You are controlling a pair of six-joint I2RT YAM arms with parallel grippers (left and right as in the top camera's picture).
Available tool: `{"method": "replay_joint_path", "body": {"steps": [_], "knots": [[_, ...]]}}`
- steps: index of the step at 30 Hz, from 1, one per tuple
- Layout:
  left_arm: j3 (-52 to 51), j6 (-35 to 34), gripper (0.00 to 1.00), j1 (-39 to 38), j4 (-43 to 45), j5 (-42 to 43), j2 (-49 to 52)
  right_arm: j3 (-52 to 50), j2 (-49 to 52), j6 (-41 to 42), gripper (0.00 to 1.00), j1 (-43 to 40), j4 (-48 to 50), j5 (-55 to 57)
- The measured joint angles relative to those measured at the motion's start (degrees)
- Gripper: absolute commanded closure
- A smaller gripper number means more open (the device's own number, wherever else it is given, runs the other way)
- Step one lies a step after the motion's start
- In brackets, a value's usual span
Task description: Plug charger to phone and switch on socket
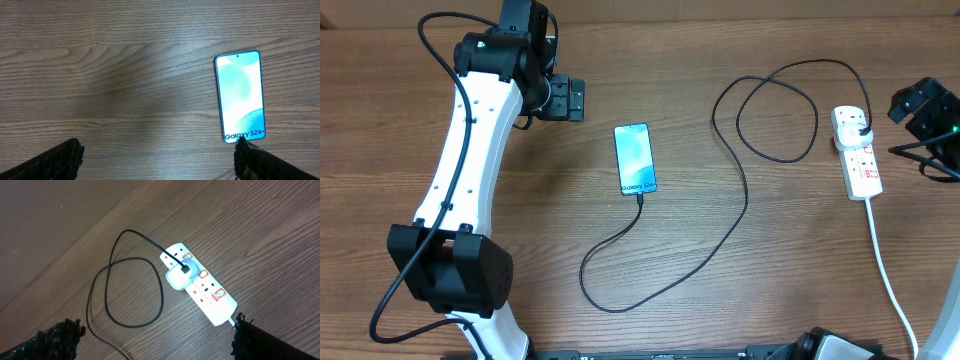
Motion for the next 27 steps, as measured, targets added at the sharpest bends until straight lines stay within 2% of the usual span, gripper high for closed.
{"method": "replay_joint_path", "body": {"steps": [15, 21, 27], "knots": [[-0.1, 0.0, 0.00, 0.0, 2.6, 0.0, -0.8, 0.0, 0.0, 0.0, 0.00, 0.0, 0.0, 0.0], [-2.9, 0.0, 0.00, 0.0, 7.5, 0.0, -7.2, 0.0, 0.0, 0.0, 0.00, 0.0, 0.0, 0.0], [-11.7, 0.0, 0.00, 0.0, 15.6, -0.2, -16.8, 0.0, 0.0, 0.0, 0.00, 0.0, 0.0, 0.0]]}}
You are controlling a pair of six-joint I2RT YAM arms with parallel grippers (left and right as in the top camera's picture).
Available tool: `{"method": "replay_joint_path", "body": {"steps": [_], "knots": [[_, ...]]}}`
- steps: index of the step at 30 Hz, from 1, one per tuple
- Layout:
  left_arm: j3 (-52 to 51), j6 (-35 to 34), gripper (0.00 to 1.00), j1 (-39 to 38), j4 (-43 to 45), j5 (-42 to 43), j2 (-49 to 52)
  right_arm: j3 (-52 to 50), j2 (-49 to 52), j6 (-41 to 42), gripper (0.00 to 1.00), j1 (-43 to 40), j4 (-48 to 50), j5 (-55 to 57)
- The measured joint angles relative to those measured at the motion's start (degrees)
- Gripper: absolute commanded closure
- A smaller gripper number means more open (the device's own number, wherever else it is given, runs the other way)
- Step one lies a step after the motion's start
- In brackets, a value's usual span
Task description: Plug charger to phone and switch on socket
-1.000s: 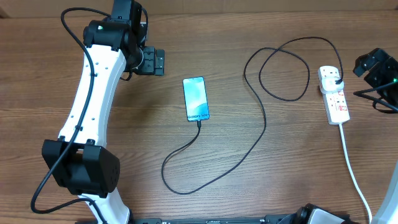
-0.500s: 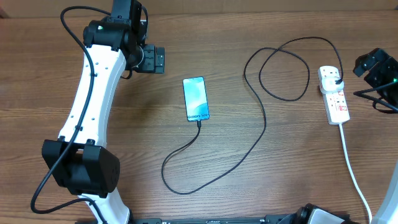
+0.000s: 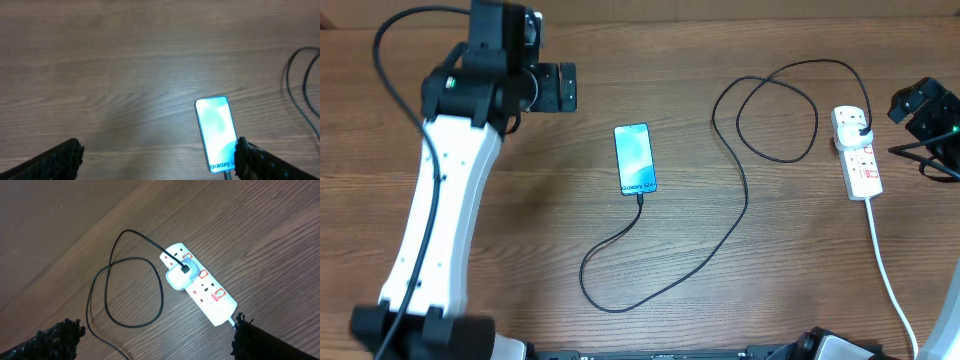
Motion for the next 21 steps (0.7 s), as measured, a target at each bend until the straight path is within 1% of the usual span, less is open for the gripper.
{"method": "replay_joint_path", "body": {"steps": [4, 13, 21], "knots": [[-10.1, 0.0, 0.00, 0.0, 8.0, -0.1, -6.7, 0.0, 0.0, 0.0, 0.00, 0.0, 0.0, 0.0], [-37.0, 0.0, 0.00, 0.0, 30.5, 0.2, -21.7, 0.0, 0.0, 0.0, 0.00, 0.0, 0.0, 0.0], [-60.8, 0.0, 0.00, 0.0, 60.1, 0.3, -36.8, 0.0, 0.0, 0.0, 0.00, 0.0, 0.0, 0.0]]}}
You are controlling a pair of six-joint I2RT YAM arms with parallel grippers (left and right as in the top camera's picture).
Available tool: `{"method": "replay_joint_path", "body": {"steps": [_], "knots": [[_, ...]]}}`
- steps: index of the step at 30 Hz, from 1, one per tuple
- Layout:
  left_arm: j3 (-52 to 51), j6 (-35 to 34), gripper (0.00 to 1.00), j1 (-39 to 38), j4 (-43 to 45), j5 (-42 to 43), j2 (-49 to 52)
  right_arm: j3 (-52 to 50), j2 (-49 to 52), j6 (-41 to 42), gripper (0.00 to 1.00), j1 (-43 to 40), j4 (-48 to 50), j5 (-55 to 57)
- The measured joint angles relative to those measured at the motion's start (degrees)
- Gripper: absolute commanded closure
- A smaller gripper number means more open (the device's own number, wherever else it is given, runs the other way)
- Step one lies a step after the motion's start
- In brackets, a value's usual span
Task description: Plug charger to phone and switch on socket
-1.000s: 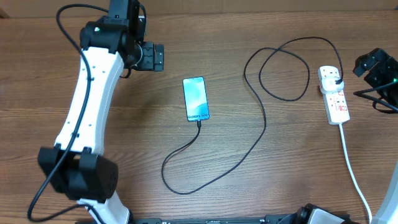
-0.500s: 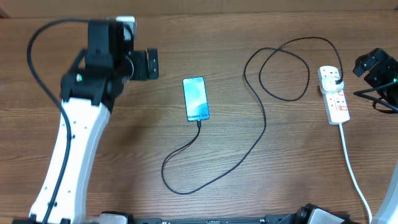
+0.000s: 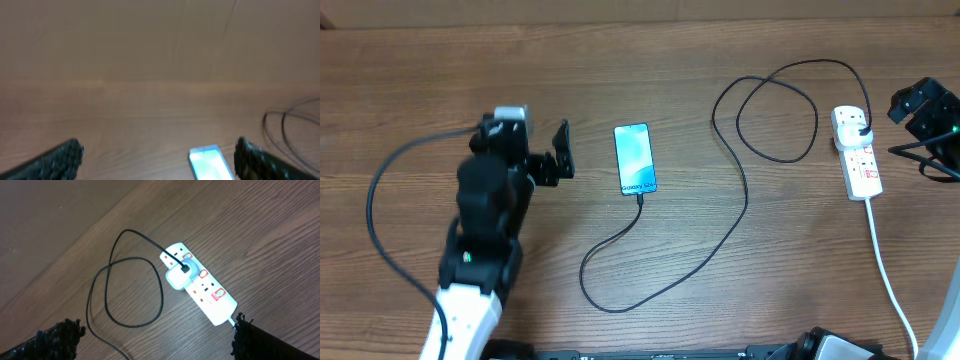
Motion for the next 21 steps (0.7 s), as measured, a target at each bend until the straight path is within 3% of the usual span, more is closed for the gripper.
{"method": "replay_joint_path", "body": {"steps": [11, 21], "knots": [[-21.7, -1.6, 0.00, 0.0, 35.4, 0.3, -16.0, 0.0, 0.0, 0.0, 0.00, 0.0, 0.0, 0.0], [-28.9, -1.8, 0.00, 0.0, 40.2, -0.6, -28.2, 0.0, 0.0, 0.0, 0.00, 0.0, 0.0, 0.0]]}}
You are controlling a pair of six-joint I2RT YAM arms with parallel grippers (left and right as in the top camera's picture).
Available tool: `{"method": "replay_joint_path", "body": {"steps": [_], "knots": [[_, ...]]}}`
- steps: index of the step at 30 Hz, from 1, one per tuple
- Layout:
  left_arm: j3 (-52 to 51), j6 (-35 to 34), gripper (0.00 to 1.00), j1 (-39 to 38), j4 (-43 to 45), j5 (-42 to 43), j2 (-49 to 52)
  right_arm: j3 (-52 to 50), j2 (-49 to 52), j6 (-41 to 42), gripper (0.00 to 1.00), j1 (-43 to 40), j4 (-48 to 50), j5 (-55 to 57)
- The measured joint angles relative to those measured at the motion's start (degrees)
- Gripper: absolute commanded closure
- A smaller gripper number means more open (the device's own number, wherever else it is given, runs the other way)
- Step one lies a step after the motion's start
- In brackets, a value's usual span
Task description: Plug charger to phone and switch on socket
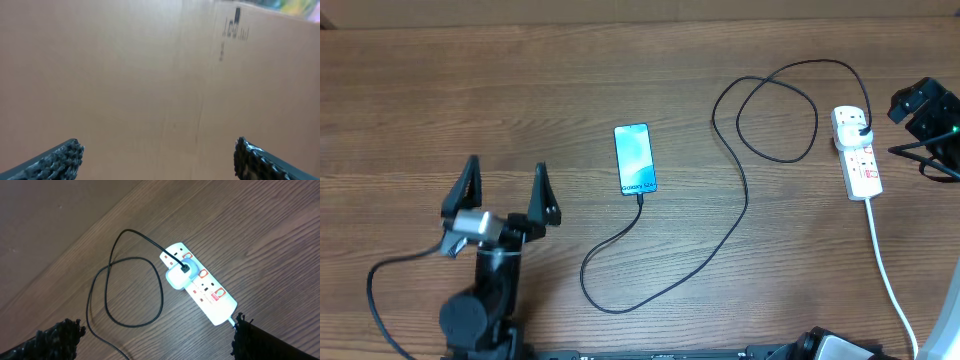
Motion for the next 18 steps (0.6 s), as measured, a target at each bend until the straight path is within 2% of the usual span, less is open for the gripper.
{"method": "replay_joint_path", "body": {"steps": [9, 18], "knots": [[-7.3, 0.0, 0.00, 0.0, -0.4, -1.7, -13.4, 0.0, 0.0, 0.0, 0.00, 0.0, 0.0, 0.0], [-9.0, 0.0, 0.00, 0.8, -13.5, -2.6, -23.3, 0.0, 0.0, 0.0, 0.00, 0.0, 0.0, 0.0]]}}
